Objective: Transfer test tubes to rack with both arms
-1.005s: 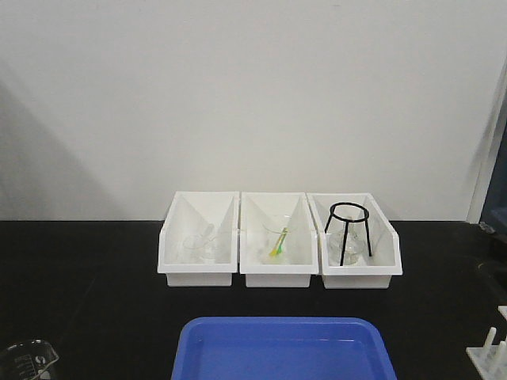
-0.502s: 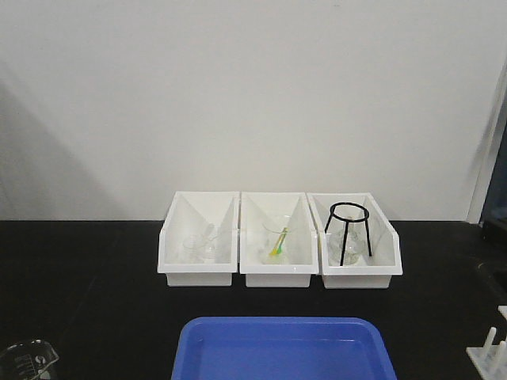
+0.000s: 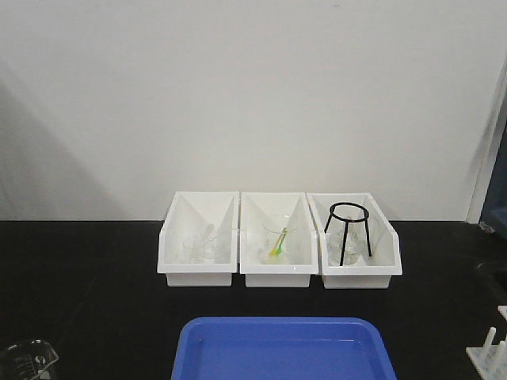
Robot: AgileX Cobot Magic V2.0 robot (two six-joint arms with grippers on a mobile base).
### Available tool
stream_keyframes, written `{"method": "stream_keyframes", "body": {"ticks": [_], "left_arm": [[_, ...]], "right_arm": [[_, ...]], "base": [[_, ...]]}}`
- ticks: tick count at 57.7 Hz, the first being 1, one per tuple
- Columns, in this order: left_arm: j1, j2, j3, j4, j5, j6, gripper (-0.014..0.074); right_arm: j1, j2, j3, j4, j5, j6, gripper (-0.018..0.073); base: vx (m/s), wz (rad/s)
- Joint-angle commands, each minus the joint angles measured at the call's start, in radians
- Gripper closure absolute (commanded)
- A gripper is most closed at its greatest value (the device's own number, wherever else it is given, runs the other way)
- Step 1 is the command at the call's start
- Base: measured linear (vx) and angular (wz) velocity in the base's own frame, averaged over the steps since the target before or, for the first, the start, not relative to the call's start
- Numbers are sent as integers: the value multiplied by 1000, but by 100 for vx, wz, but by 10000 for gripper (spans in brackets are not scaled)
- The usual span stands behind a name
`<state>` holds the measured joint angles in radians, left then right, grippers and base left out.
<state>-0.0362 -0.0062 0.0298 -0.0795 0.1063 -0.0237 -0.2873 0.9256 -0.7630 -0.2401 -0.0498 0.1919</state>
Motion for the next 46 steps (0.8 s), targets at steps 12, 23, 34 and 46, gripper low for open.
{"method": "stream_keyframes", "body": {"ticks": [12, 23, 34, 46], "left_arm": [[3, -12, 28, -1, -89, -8, 617], [3, -12, 28, -1, -89, -8, 617], [3, -12, 28, -1, -89, -8, 617], [3, -12, 28, -1, -89, -8, 617]], "right_arm": [[83, -194, 110, 240, 160, -462, 566], [238, -466, 397, 206, 143, -358, 566], [337, -756, 655, 193, 143, -285, 566], [344, -945, 805, 193, 133, -286, 566]], "base": [[0, 0], [0, 0], [0, 0], [0, 0]]}}
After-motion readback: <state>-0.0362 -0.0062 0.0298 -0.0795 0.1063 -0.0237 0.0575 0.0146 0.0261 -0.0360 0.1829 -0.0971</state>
